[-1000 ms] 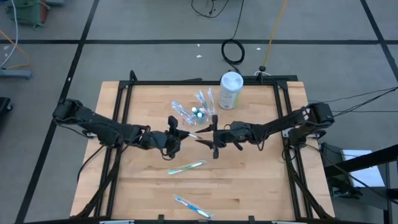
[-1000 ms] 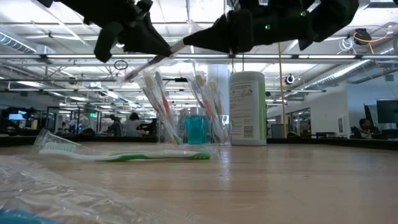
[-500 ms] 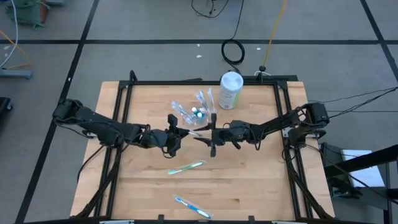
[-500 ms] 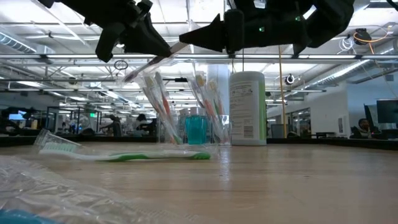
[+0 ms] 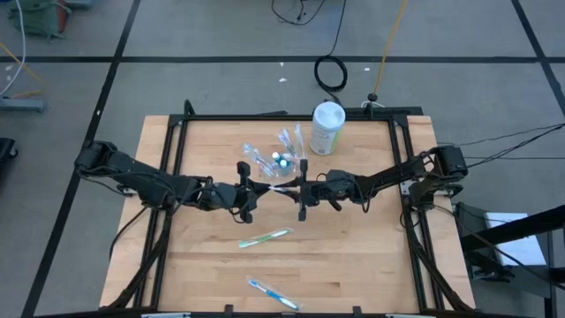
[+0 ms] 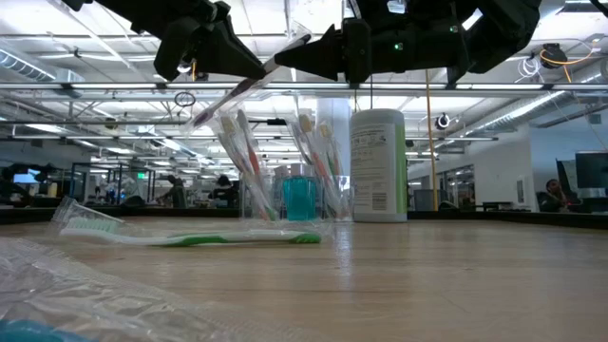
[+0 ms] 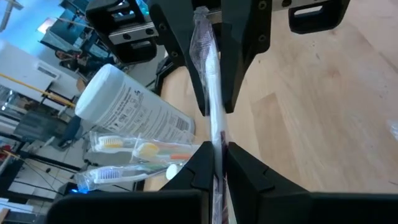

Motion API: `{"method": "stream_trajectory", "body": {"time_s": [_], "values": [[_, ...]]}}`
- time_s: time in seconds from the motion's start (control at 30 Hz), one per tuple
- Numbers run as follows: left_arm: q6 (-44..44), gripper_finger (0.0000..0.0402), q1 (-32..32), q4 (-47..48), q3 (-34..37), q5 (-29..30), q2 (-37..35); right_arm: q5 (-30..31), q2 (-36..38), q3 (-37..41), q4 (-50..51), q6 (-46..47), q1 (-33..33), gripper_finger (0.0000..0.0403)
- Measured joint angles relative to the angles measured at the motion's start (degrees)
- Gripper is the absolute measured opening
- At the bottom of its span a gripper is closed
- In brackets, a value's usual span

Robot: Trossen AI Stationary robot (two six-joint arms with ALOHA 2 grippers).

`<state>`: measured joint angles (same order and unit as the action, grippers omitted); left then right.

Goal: Pick & Place toothbrushing station
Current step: Put the violet toothbrush into the transparent organizer

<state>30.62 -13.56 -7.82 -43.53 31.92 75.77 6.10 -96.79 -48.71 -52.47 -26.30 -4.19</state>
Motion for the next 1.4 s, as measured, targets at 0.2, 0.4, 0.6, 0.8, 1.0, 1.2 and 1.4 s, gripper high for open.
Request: {"method": "stream_trajectory", "body": {"time_s": [0.2, 0.4, 0.6, 0.8, 1.0, 1.2, 1.4], "values": [[-1.1, 0.0051, 0.0, -0.1, 0.0, 0.0, 0.0, -0.1, 0.0, 0.0, 0.4, 0.0, 0.0, 0.0033], [-2.8, 0.0123, 0.0, -0.6, 0.0, 1.2, 0.0, 1.8, 0.0, 0.0, 1.0, 0.1, 0.0, 0.0023], [-5.3, 0.0166, -2.0, -5.8, -0.3, 16.5, 0.0, 13.7, 0.0, 0.0, 1.4, -3.7, -0.4, 0.0023], [-8.3, 0.0170, -6.1, -7.1, -0.3, 28.8, -4.0, 14.9, 0.6, 0.1, 2.4, -4.4, -0.9, 0.0032], [-12.9, 0.0169, -10.3, 0.7, -0.3, 28.7, -11.2, 14.9, 7.2, 1.5, 3.4, -2.9, -3.7, 0.0017], [-23.1, 0.0147, -10.7, 16.1, -0.2, 26.7, -19.7, 14.7, 17.4, 7.9, 1.7, -1.6, -7.1, 0.0026], [-28.5, 0.0119, -7.4, 24.4, 0.1, 21.4, -23.8, 1.9, 24.2, 21.0, -18.1, 0.0, -6.6, 0.0017]]}}
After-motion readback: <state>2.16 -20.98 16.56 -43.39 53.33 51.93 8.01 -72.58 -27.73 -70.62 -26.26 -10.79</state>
